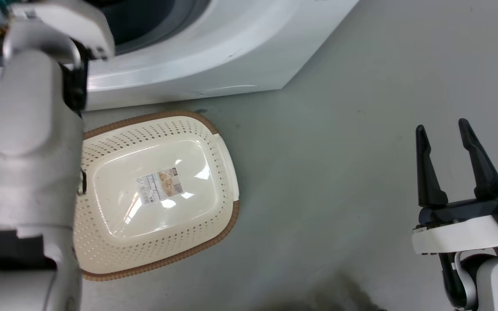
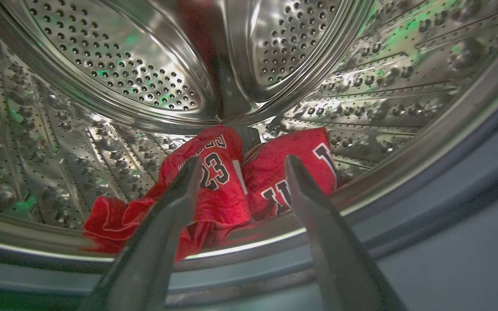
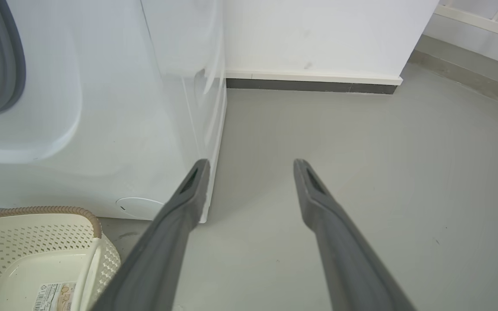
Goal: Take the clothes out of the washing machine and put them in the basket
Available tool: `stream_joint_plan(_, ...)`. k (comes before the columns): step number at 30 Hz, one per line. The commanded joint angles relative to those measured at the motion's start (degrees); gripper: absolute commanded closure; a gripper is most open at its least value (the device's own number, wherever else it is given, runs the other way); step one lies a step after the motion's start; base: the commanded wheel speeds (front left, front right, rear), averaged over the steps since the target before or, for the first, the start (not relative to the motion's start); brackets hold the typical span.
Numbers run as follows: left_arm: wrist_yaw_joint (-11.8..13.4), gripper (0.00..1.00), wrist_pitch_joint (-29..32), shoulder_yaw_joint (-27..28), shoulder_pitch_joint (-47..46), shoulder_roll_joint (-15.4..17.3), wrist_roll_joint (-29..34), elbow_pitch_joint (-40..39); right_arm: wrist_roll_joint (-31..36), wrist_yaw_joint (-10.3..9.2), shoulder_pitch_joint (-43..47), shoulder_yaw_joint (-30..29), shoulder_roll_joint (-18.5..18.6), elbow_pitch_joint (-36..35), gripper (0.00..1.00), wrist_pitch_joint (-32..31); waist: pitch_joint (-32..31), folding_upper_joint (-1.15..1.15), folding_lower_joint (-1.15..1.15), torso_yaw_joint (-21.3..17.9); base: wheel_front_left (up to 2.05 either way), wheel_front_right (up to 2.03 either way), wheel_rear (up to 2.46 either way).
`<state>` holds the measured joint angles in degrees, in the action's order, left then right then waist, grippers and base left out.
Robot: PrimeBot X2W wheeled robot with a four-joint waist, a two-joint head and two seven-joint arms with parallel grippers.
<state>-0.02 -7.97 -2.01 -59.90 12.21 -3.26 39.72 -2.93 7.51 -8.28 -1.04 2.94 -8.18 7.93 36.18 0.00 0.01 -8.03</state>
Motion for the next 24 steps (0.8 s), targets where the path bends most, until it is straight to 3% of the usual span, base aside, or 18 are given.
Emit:
stream_joint_plan(1,-0.3,0.00,1.5,-0.3,-2.7,0.8,0.5,1.6,-0.4,-0.03,-1.1,0.4,-0.1,0.5,0.00,0.6,1.0,0.00,-0.01,-1.0,0.00,0.00,0.00)
stream_joint_plan(15,-4.4,0.00,21.5,-1.8,-18.9,12.0,2.1,15.0,-2.9,-0.04,0.1,5.8,-0.1,3.8,0.00,2.7,4.7,0.00,-0.01,-7.2,0.00,0.00,0.00)
stream_joint_plan(24,-4.5,0.00,36.6,-1.7,-21.3,17.9,1.9,16.5,-4.3,-0.03,1.7,8.0,-0.1,4.8,0.00,3.5,6.3,0.00,-0.01,-10.4,0.00,0.00,0.00)
